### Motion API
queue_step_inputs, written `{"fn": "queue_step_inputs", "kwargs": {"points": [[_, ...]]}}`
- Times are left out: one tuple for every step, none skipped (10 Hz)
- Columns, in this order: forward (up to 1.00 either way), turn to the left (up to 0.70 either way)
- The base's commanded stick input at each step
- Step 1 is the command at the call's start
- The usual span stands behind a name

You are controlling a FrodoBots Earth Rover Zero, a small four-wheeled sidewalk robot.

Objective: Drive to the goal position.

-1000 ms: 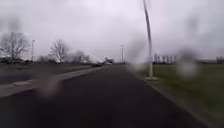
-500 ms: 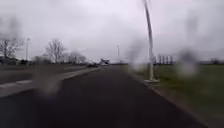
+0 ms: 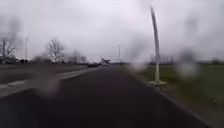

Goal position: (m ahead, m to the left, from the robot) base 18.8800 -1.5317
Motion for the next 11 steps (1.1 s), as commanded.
{"fn": "queue_step_inputs", "kwargs": {"points": [[1.0,0.14],[1.0,0.07],[1.0,0.03],[1.0,0.0],[1.0,0.0],[1.0,0.0],[1.0,0.0],[1.0,0.0],[1.0,0.0],[1.0,0.0],[1.0,0.0]]}}
